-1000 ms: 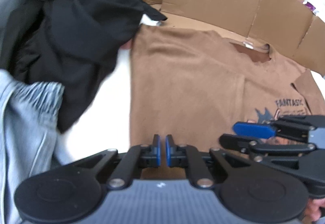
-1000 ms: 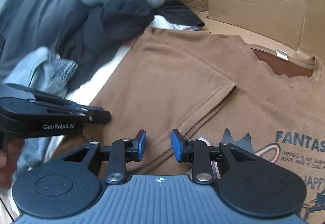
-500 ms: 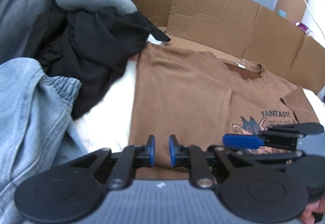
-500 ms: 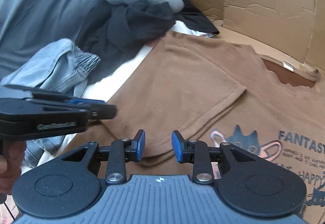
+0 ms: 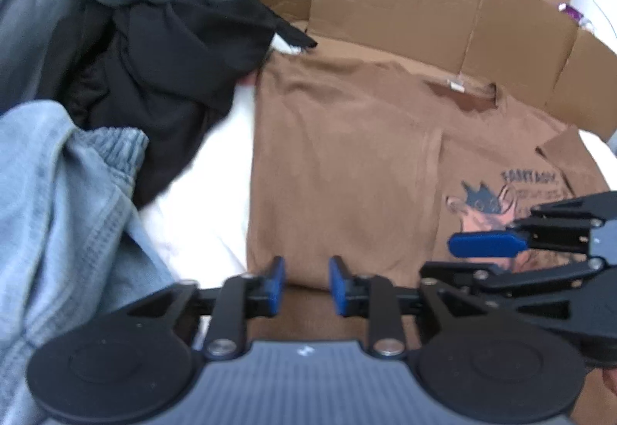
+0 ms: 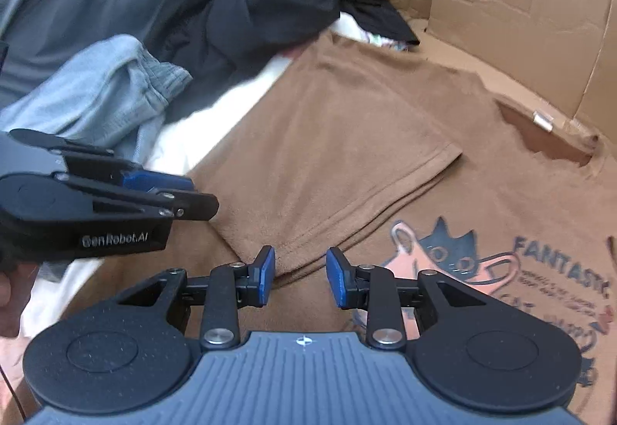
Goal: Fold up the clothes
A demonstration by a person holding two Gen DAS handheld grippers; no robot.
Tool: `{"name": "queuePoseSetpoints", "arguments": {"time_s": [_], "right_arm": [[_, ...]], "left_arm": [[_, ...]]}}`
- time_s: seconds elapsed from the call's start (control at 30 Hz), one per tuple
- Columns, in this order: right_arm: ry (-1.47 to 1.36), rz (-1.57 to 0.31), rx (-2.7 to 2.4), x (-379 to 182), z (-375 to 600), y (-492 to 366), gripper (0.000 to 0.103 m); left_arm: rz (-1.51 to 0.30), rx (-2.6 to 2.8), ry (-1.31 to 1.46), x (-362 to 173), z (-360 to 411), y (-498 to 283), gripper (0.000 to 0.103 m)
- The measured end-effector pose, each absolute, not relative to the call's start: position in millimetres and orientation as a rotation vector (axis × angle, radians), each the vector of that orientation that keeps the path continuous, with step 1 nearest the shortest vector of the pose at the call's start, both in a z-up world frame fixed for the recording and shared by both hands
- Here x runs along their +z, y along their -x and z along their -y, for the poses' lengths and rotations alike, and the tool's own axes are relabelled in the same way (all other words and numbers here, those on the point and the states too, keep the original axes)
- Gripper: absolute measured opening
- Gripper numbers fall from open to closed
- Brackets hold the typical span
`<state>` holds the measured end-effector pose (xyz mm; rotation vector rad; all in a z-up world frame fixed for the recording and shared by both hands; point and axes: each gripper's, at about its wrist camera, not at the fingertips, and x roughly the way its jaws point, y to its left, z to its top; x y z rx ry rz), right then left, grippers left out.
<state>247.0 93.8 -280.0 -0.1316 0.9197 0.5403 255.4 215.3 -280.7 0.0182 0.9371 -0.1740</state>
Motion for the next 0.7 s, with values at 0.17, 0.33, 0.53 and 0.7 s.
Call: {"name": "queuePoseSetpoints", "arguments": {"time_s": [0.17,0.33,0.53,0.7], "right_arm": [[0.106,-0.960,0.555,-243.2,-69.8,-236.1,0.047],[0.089,-0.933,0.545,-186.4,-37.0,-221.1,0.080],[0.042,-0.918,0.464,-120.1,13.9,-202.3,0.096],[-0.018,-0.951,0.355,-84.8,61.8,-183.4,0.098]], "left_arm": [[-0.944,-0.160,-0.055,-244.7,-213.1,-250.0,0.067],[-0.960,-0.187,-0.067,-197.8,-216.2,-246.1,0.083],[-0.956,-0.200,-0.087,-136.6,-219.9,-234.2,0.095],[-0.956,-0.190,-0.098,-89.6,-221.3,-222.3,0.099]]}}
